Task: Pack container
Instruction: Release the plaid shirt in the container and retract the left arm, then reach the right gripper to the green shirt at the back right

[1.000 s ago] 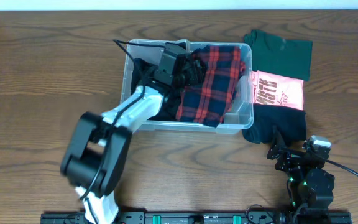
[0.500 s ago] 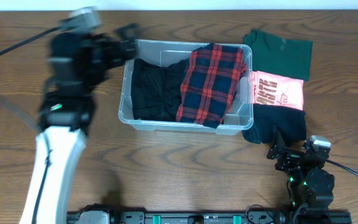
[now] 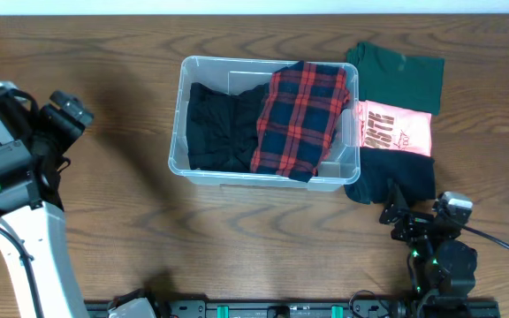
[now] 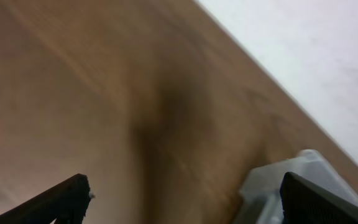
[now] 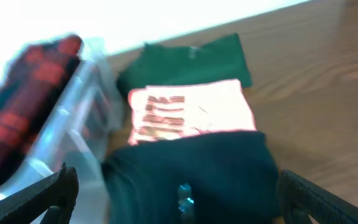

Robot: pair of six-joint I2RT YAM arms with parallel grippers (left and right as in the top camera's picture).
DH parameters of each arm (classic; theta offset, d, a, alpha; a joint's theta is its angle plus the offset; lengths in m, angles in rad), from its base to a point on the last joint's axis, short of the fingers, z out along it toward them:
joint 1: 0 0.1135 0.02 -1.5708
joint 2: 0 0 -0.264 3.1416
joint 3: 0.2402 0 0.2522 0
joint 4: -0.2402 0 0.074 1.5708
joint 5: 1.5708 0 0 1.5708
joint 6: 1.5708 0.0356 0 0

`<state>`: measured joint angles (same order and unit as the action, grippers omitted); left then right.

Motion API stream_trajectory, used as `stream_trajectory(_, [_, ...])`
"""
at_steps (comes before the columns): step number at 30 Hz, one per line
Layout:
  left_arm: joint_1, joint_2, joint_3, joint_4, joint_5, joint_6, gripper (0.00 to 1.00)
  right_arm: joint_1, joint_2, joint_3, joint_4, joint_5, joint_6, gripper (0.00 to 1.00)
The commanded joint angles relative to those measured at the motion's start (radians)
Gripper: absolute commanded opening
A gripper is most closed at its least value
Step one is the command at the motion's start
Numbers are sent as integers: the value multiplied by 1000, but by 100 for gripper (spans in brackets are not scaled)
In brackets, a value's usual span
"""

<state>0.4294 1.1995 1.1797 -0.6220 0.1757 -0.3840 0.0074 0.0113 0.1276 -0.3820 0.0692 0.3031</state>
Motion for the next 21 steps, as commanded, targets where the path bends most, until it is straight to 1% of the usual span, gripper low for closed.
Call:
stream_trajectory(1, [24,31,4,-41,-12,32,98,-6,0,-3,67,-37,105,99])
stream_trajectory(4, [25,47,4,-67,-12,32,98,-6,33,2,189,-60,95,99])
stream_trajectory(6, [25,56,4,-71,-12,32,98,-6,87,24,289,-75,87,99])
stream_trajectory(8, [25,66,4,-76,-13,32,98,-6,167,79,332,-73,78,99])
stream_trajectory(10, [25,72,4,-77,-12,32,98,-7,276,169,329,-74,25,99])
stream_trajectory(12, [25,75,4,-77,-12,32,98,-8,415,287,299,-73,-51,99])
stream_trajectory(15, [25,74,4,-77,-12,32,98,-15,645,500,202,-50,-146,99])
stream_trajectory(18, [25,74,4,-77,-12,32,98,-42,880,743,47,-32,-186,99])
stream_trajectory(21, [25,74,4,-77,-12,32,98,-100,1101,980,-126,-51,-185,99])
